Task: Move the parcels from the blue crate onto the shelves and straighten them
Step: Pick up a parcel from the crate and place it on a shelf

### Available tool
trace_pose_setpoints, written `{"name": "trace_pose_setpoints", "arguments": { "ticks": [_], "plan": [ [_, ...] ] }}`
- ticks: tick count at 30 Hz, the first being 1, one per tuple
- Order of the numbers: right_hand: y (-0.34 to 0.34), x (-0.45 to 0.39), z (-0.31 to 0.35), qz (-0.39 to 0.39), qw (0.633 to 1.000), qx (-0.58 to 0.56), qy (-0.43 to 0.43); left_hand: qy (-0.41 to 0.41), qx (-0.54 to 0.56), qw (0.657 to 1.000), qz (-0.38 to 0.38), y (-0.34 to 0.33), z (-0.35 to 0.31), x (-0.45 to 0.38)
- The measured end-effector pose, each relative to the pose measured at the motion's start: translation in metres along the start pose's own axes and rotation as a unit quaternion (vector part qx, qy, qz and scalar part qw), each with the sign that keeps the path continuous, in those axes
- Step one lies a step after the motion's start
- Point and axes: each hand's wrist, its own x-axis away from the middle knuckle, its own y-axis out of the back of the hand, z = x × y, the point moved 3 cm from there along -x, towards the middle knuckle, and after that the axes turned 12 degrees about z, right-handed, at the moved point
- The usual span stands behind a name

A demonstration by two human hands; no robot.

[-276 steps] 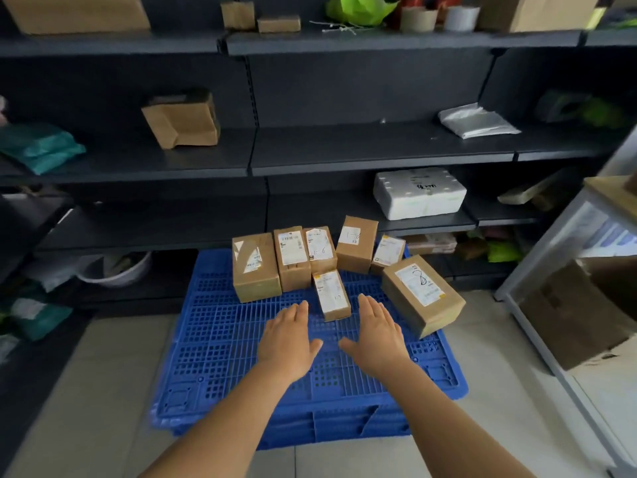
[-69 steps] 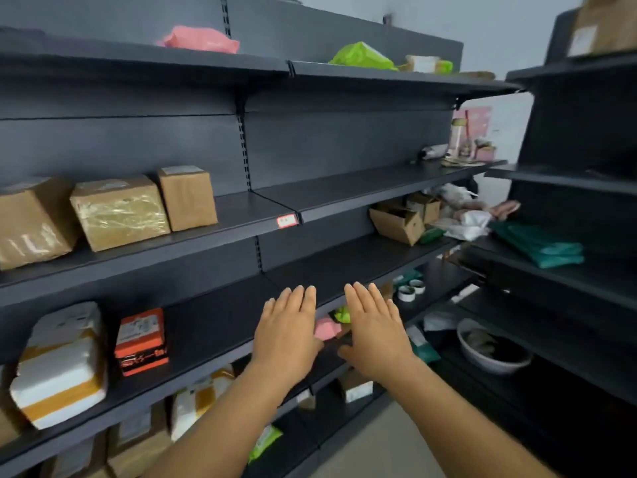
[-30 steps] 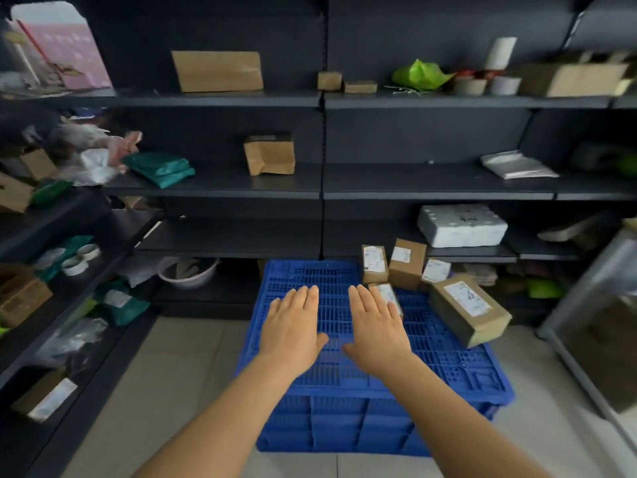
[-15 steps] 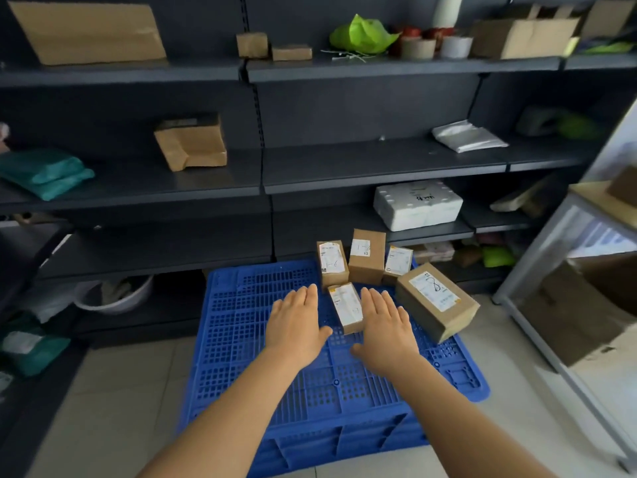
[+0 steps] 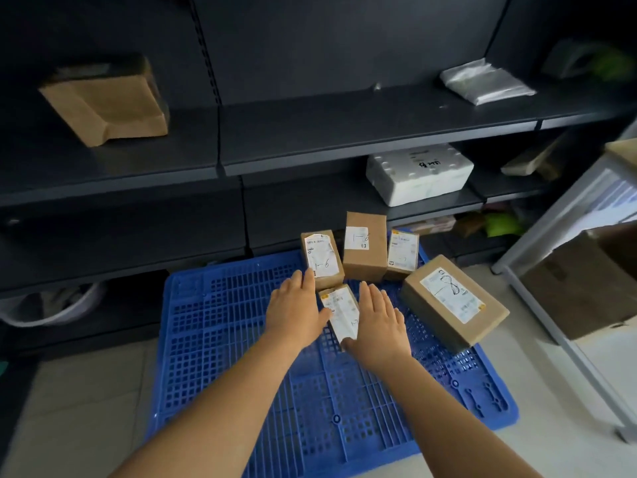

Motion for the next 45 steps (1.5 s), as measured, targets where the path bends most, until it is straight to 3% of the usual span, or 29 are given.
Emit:
{"name": "trace_pose_setpoints", "arguments": {
  "ticks": [15,23,38,45],
  "plan": [
    [-0.063,-0.137,-0.059,0.098,0.995,-0.022,-0.004,0.113,0.063,0.990,0.061,-0.068,-0.009,-0.164],
    [-0.102,-0.161,-0.068,0.146,0.989,-0.025,0.004,0.189,0.143,0.971,-0.018,-0.083,-0.014,-0.211],
    [-0.112,-0.147,-0.057,0.130,0.991,-0.035,0.023,0.190,0.233,0.944,-0.134,-0.092,0.054,-0.143],
    [-0.083,-0.118,-0.040,0.097,0.991,-0.038,0.079,0.234,0.285,0.906,-0.210,-0.062,0.073,-0.076]
  ]
}}
